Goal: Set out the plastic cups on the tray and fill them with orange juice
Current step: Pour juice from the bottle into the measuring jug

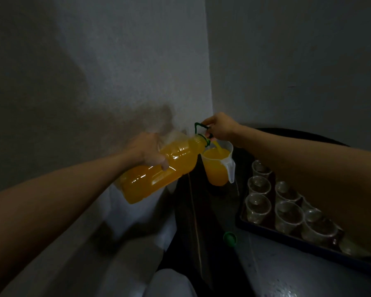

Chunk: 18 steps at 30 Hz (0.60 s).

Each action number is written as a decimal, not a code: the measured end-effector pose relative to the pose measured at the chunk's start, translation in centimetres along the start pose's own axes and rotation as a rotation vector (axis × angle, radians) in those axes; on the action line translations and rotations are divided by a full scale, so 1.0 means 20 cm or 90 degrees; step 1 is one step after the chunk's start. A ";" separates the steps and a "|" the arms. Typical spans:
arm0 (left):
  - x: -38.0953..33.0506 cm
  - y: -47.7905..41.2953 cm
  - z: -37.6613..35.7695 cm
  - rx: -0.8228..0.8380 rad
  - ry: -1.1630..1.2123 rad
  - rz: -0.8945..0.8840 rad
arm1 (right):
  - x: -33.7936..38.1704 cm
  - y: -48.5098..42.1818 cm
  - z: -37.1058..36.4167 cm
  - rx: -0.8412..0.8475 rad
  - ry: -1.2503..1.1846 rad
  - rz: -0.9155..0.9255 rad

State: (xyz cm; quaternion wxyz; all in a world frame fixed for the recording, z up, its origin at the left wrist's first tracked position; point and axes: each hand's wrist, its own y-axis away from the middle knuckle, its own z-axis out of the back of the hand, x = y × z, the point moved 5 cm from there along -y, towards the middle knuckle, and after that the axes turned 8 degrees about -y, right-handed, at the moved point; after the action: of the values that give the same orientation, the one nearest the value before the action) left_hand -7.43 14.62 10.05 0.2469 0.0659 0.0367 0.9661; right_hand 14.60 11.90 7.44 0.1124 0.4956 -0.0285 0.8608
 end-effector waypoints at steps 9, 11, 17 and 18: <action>0.00 0.01 -0.01 0.005 0.035 0.012 | 0.00 0.01 0.01 -0.008 -0.035 -0.005; 0.00 0.02 -0.02 -0.003 0.049 0.008 | 0.01 0.01 0.01 -0.010 -0.042 -0.003; -0.02 0.02 -0.10 -0.023 0.083 0.017 | 0.01 0.03 0.04 -0.032 -0.048 0.012; -0.03 0.02 -0.11 -0.031 0.086 0.022 | 0.02 0.03 0.04 -0.037 -0.050 0.017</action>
State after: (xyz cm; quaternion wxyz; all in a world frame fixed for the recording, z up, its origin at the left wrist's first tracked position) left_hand -7.48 13.94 7.79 0.2289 -0.0047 0.0283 0.9730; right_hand 15.03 11.18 8.20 0.1142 0.5253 -0.0647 0.8408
